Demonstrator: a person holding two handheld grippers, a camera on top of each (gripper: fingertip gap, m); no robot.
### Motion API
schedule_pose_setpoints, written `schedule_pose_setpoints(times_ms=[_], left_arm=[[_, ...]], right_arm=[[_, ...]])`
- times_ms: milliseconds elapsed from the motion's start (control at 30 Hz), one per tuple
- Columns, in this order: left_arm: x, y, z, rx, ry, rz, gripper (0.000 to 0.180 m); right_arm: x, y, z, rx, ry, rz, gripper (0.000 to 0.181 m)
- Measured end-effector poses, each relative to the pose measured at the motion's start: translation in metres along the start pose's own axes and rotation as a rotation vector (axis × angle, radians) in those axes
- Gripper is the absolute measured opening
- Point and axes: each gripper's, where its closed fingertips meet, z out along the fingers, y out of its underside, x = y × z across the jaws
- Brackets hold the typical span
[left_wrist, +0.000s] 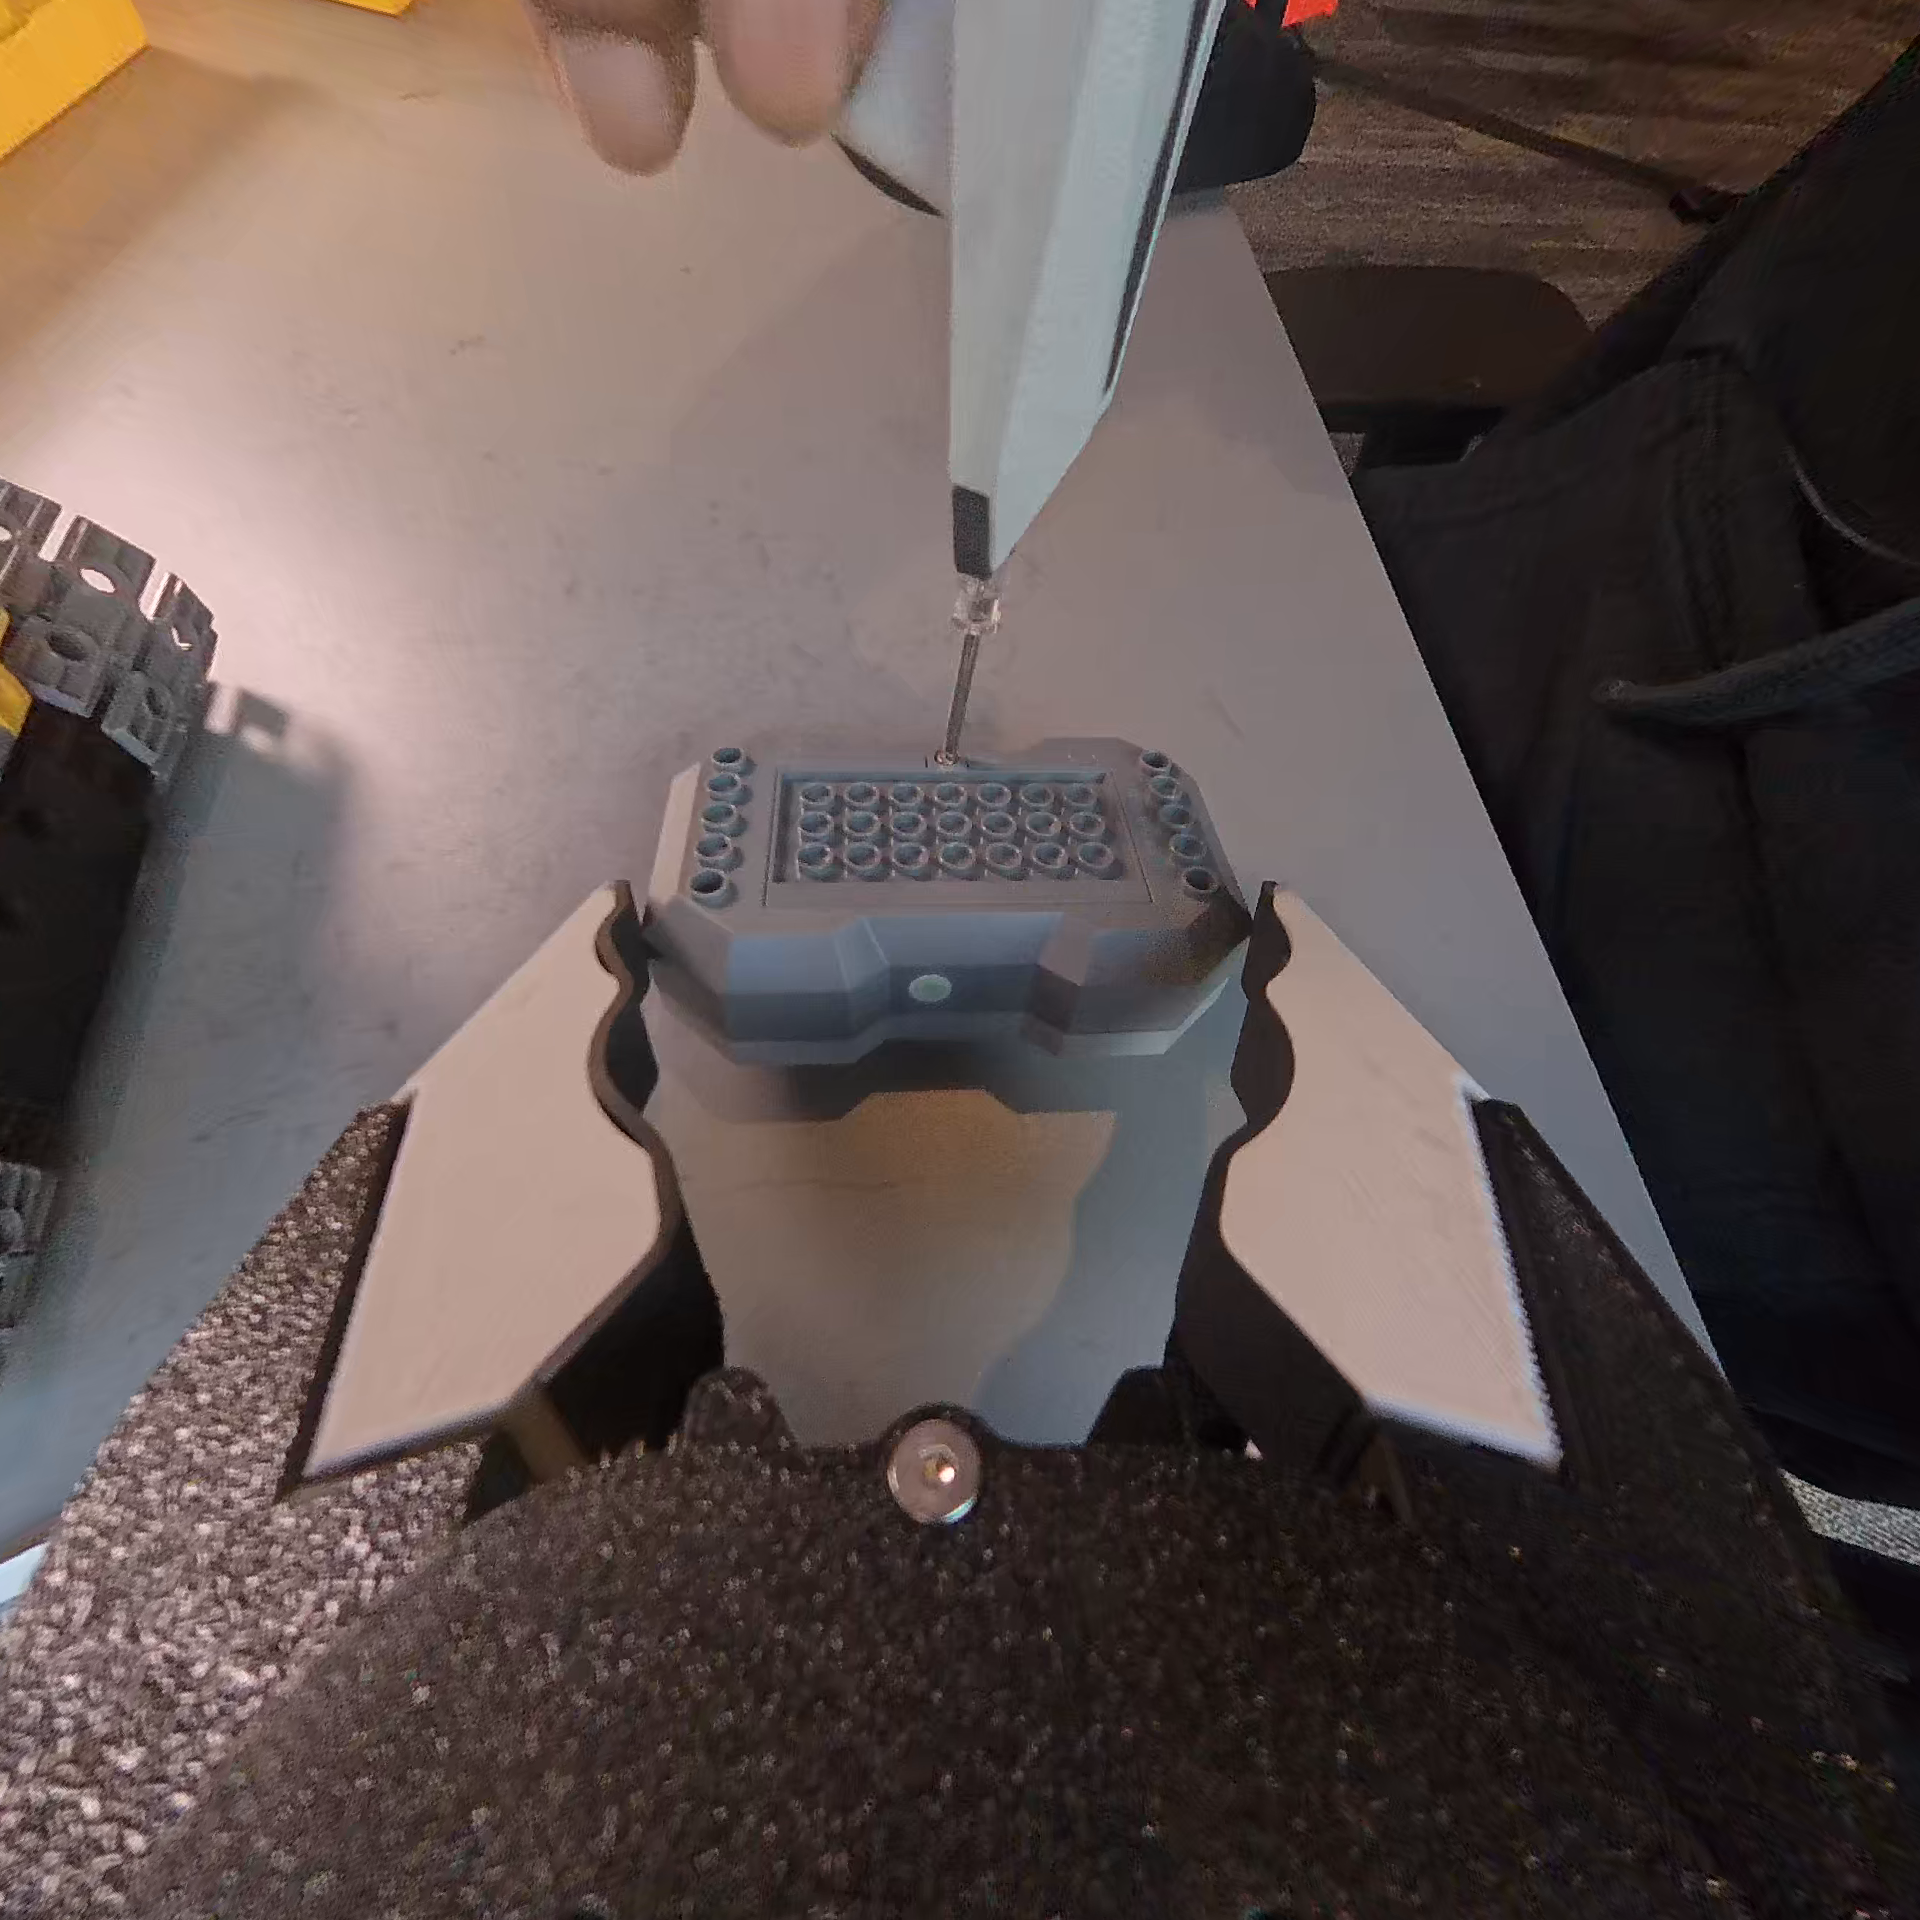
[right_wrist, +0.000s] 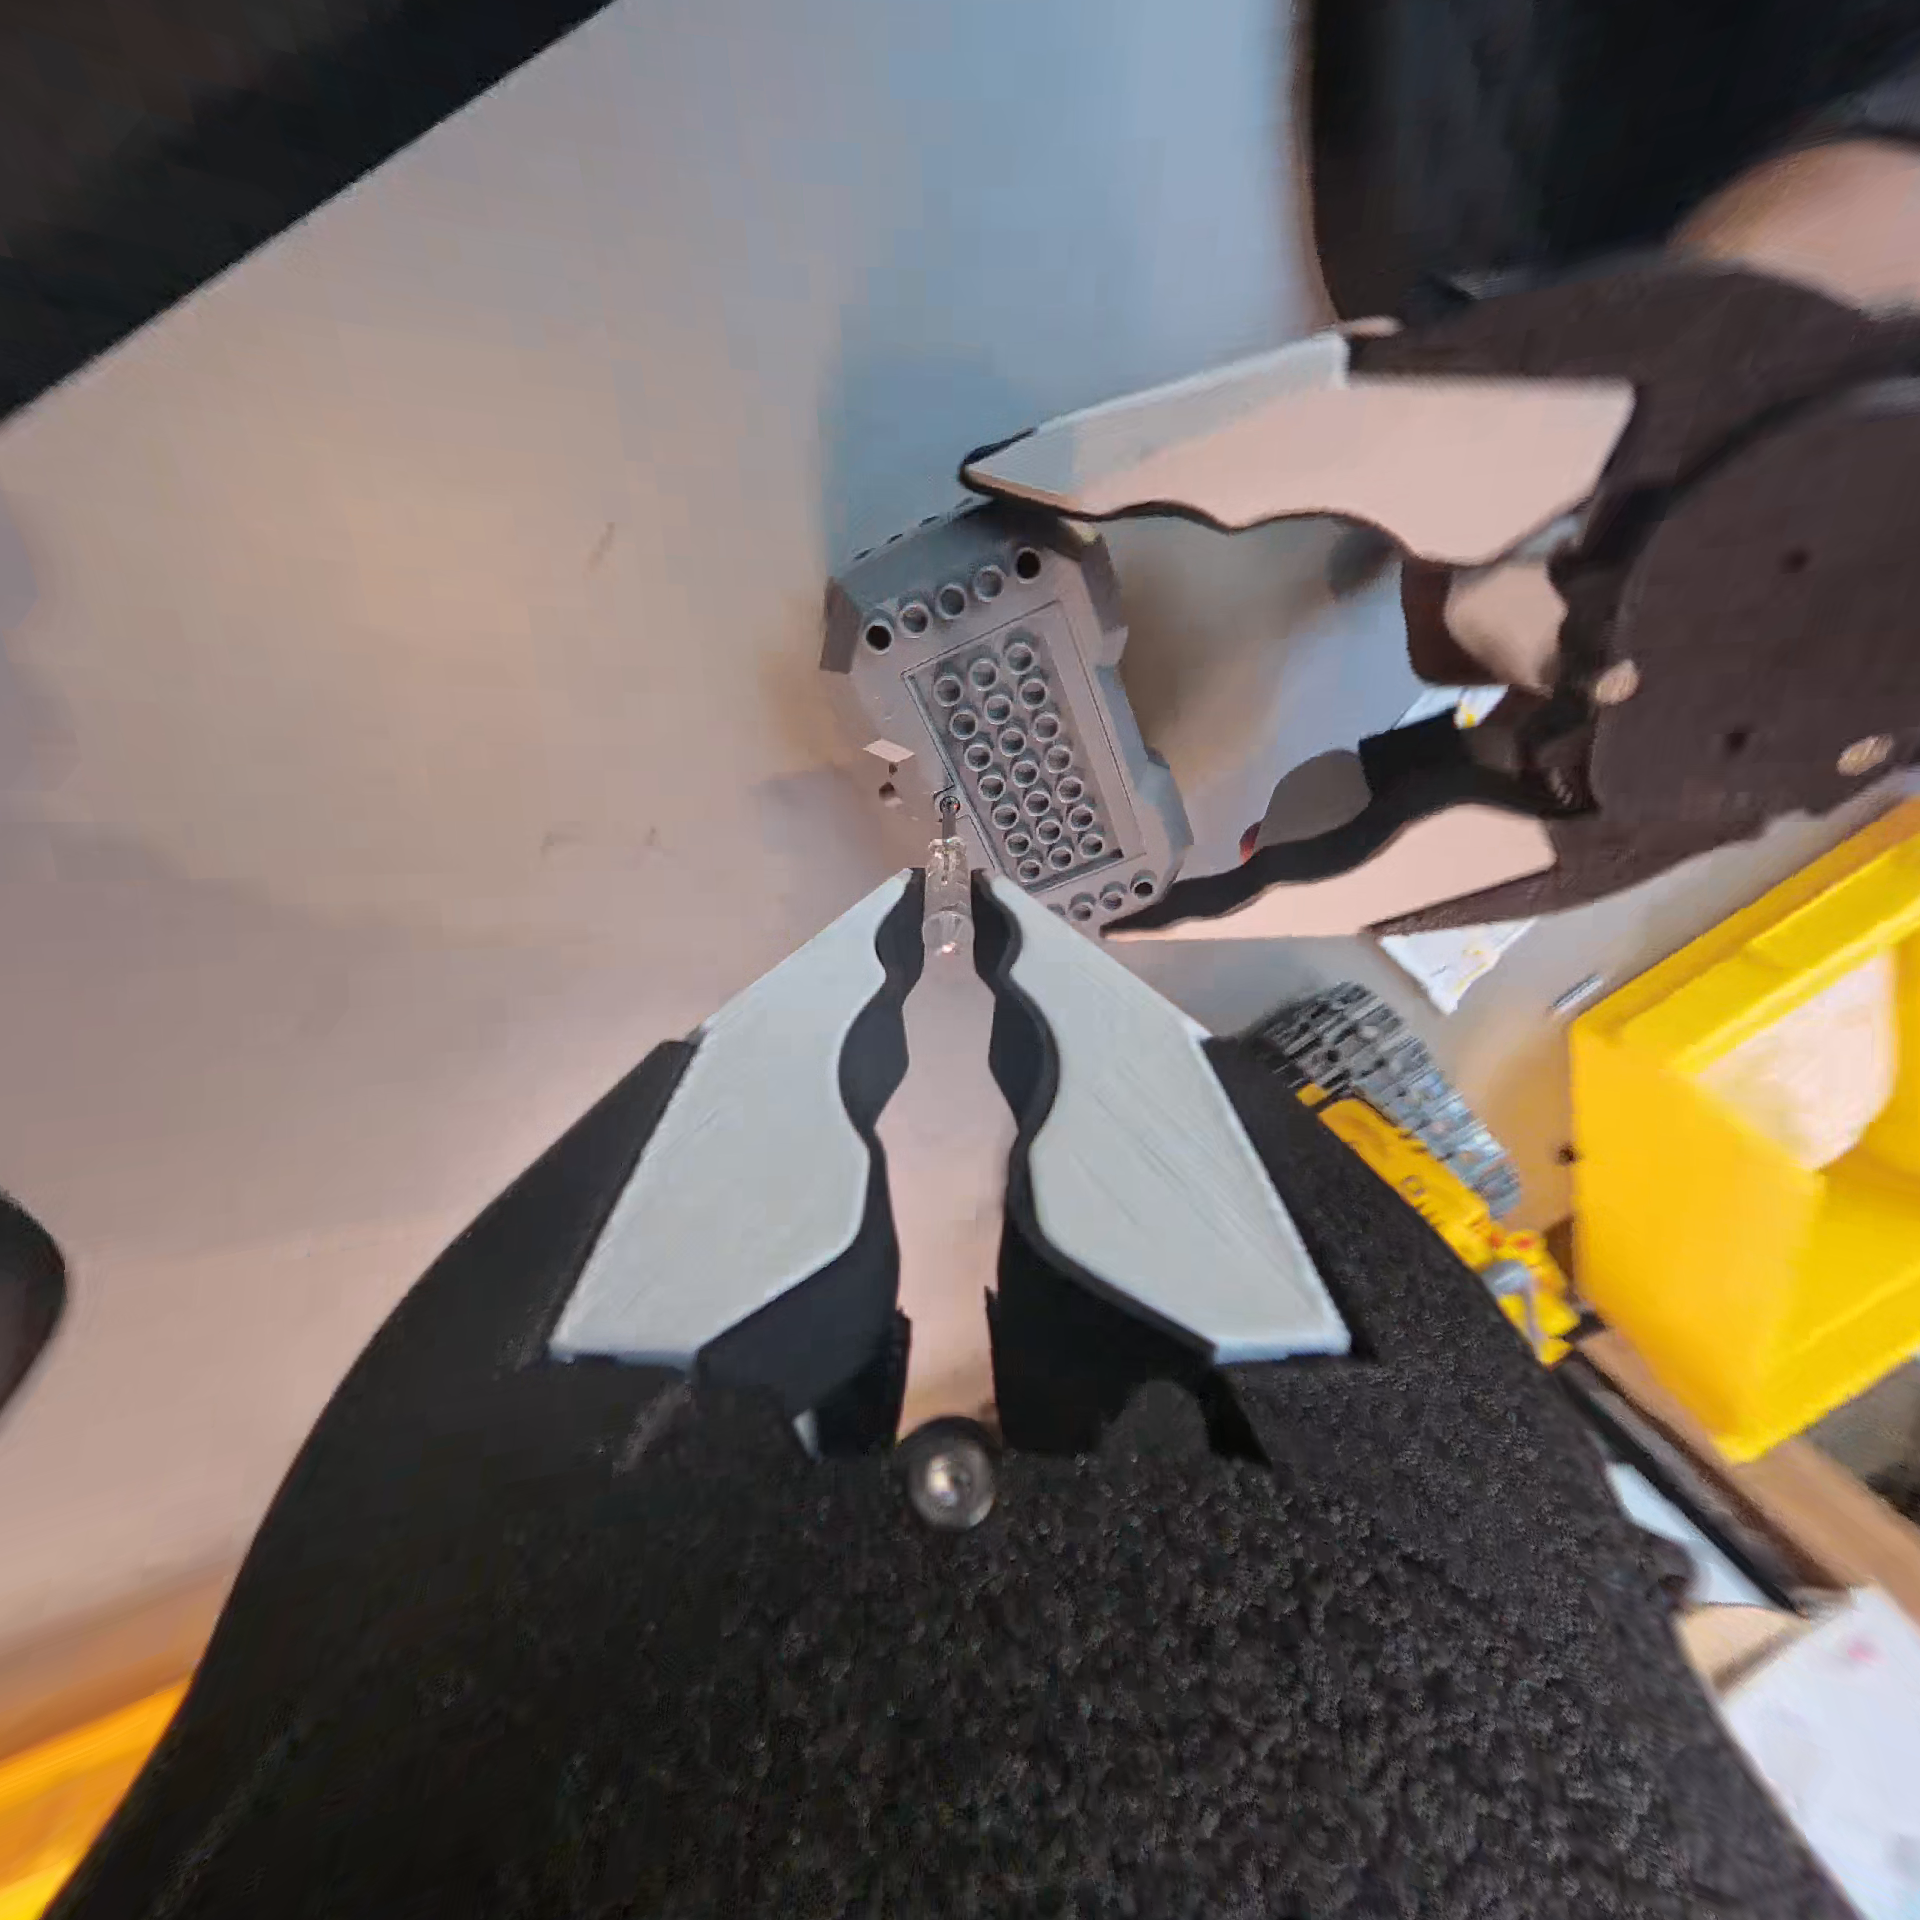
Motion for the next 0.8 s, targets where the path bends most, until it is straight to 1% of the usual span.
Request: schedule_pose_setpoints(times_ms=[100,200,300,367,433,500,567,667,700,800], left_arm=[[0.000,0.000,0.000,0.003,0.003,0.003,0.113],[0.000,0.000,0.000,0.005,0.005,0.005,0.114],[0.000,0.000,0.000,0.005,0.003,0.006,0.114],[-0.001,0.001,-0.001,0.000,-0.001,0.005,0.114],[-0.002,0.002,-0.001,-0.005,-0.007,-0.001,0.114],[-0.002,0.001,-0.001,-0.003,-0.004,-0.008,0.114],[-0.003,0.001,-0.001,-0.004,-0.006,-0.011,0.114],[-0.003,0.001,0.000,-0.006,-0.013,-0.011,0.114],[-0.004,0.001,0.000,-0.008,-0.019,-0.009,0.114],[-0.004,0.000,0.000,-0.009,-0.029,-0.013,0.114]], right_arm=[[-0.003,-0.003,0.000,-0.074,0.038,-0.253,0.008],[-0.005,-0.005,0.000,-0.119,0.065,-0.432,0.007],[-0.006,-0.006,0.000,-0.138,0.087,-0.526,0.007],[-0.006,-0.007,-0.001,-0.133,0.091,-0.481,0.008],[0.000,-0.008,-0.007,-0.108,0.110,-0.358,0.007],[0.005,-0.008,-0.014,-0.064,0.115,-0.176,0.008],[0.004,-0.007,-0.018,0.005,0.062,0.118,0.008],[0.007,-0.006,-0.019,0.135,-0.031,0.723,0.008],[0.009,-0.002,-0.019,0.163,-0.045,0.878,0.008],[0.005,0.009,-0.014,0.165,-0.075,1.160,0.008]])
